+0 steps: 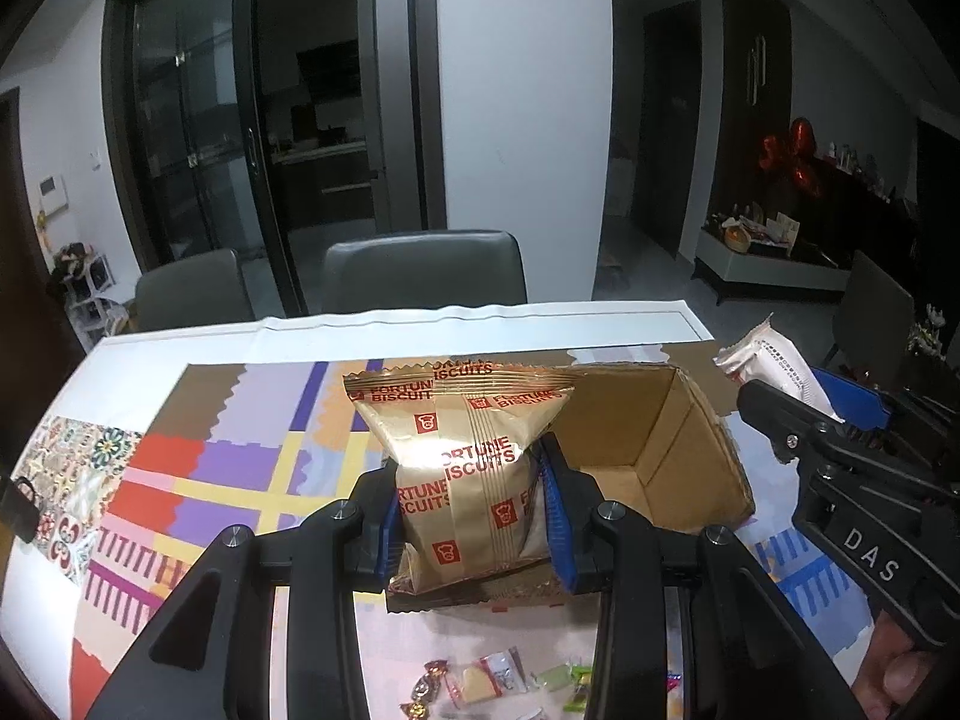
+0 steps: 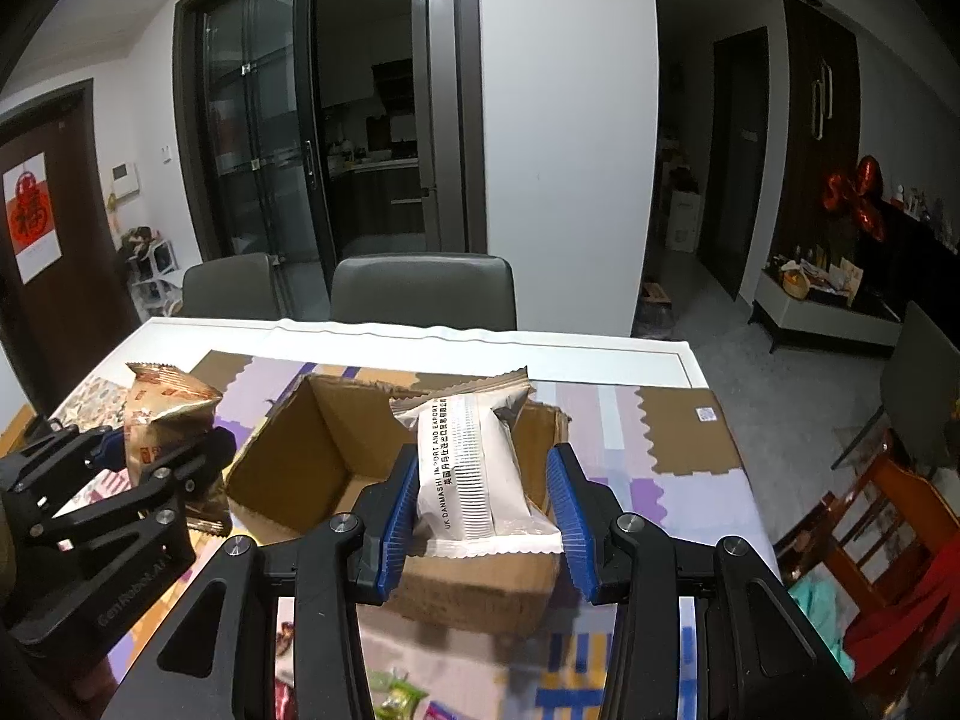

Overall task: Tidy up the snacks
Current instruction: 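Open both grippers over the box, dropping the biscuit packet and white bar inside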

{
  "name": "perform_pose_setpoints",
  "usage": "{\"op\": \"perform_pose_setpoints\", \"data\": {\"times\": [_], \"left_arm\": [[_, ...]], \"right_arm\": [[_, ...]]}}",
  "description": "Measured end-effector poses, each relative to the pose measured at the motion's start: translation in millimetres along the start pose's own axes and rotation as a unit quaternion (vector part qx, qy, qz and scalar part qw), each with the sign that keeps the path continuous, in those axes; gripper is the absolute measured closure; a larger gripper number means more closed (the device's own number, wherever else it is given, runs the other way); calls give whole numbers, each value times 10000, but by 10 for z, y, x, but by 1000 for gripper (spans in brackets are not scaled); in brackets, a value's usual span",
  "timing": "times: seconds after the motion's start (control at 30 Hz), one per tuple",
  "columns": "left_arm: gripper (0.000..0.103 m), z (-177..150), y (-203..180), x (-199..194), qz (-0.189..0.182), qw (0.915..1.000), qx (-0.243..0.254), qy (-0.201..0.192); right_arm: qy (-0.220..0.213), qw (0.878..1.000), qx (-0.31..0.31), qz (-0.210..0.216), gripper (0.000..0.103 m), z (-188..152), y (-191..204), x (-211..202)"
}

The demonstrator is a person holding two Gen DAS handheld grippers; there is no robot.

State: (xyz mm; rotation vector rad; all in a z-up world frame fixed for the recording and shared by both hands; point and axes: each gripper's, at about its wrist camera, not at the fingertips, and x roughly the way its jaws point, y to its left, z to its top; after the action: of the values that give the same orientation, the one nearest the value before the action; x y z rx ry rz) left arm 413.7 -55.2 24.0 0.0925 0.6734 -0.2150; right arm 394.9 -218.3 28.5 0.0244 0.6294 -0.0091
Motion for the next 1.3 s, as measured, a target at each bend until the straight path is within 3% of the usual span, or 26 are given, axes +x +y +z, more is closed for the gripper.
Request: {"op": "perform_pose_setpoints", "data": {"times": [0.4,0.77,0.87,0.97,1.17,1.3], "left_arm": [[65,129,-17,415,-125,9996,113,229],[64,52,-9,634,-181,9983,58,547],[56,51,-29,619,-130,9984,107,539],[42,53,-8,592,-79,9987,80,500],[25,73,11,504,60,9992,60,397],[23,95,-10,436,113,9993,137,334]], "right_arm": [[243,9996,-104,-7,59,157,33,368],[612,9977,-281,86,59,54,85,730],[558,9981,-248,-44,55,56,54,727],[499,9986,-134,-151,36,66,-16,717],[490,9984,-93,-257,33,73,-82,682],[428,9987,-66,-268,31,88,-94,614]]}}
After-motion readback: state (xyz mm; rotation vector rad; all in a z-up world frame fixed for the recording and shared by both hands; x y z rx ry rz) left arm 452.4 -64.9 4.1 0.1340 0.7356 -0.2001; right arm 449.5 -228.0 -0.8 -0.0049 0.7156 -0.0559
